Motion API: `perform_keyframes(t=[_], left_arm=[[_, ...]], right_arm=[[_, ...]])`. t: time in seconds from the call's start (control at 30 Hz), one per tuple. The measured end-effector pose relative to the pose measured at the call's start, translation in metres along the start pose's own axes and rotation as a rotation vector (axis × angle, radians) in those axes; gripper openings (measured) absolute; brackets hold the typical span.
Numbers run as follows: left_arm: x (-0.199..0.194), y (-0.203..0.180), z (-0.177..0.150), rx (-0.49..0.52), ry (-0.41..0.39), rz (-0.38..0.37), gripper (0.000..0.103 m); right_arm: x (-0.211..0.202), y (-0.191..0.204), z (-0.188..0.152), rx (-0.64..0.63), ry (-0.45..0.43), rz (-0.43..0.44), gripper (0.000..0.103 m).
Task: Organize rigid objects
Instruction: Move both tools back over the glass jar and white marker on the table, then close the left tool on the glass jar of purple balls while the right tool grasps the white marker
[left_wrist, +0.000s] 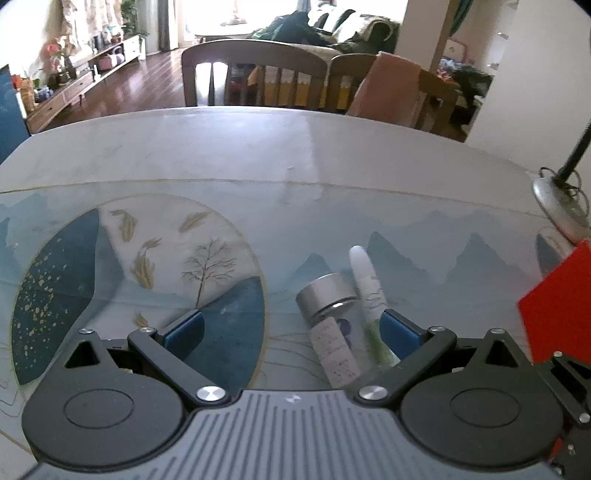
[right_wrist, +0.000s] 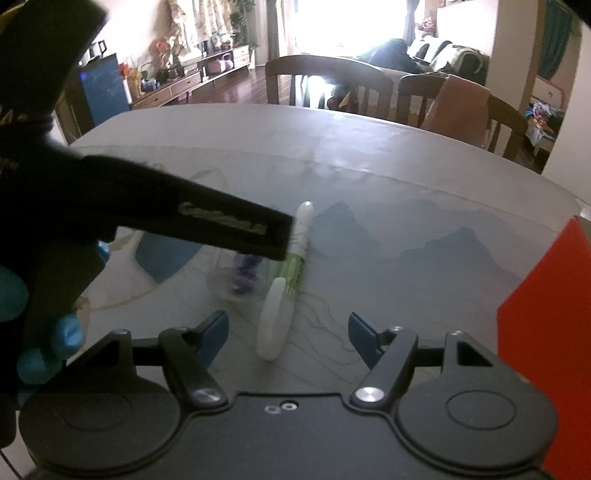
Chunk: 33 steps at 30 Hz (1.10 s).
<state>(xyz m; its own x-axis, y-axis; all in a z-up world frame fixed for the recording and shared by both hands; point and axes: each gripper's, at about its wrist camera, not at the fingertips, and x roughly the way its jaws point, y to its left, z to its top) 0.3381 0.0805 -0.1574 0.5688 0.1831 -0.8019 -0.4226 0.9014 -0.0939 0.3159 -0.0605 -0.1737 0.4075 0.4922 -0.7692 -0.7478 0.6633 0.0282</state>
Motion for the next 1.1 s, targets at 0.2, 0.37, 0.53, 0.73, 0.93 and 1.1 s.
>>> perform_keyframes(t=[0.2, 0.37, 0.53, 0.73, 0.93, 1.1], left_arm=[[0.012, -0.006, -0.002, 0.014, 0.012, 0.019, 0.102], [0.019, -0.001, -0.004, -0.008, 0.02, 0.025, 0.102], [0.022, 0.002, -0.006, -0.001, 0.015, 0.031, 0.101], [0.022, 0.006, -0.007, -0.004, 0.008, 0.017, 0.086], [0.019, 0.01, -0.009, 0.011, -0.018, 0.009, 0.07], [0.016, 0.012, -0.008, 0.025, -0.024, -0.018, 0.041]], right_arm=[[0.008, 0.009, -0.002, -0.047, 0.007, -0.02, 0.06], [0.012, 0.012, -0.001, -0.061, -0.007, -0.033, 0.055], [0.015, 0.009, 0.001, -0.045, -0.027, -0.033, 0.049], [0.019, 0.003, 0.006, -0.019, -0.05, -0.038, 0.043], [0.019, -0.001, 0.011, 0.006, -0.046, -0.077, 0.017], [0.017, -0.009, 0.014, 0.067, -0.041, -0.07, 0.017]])
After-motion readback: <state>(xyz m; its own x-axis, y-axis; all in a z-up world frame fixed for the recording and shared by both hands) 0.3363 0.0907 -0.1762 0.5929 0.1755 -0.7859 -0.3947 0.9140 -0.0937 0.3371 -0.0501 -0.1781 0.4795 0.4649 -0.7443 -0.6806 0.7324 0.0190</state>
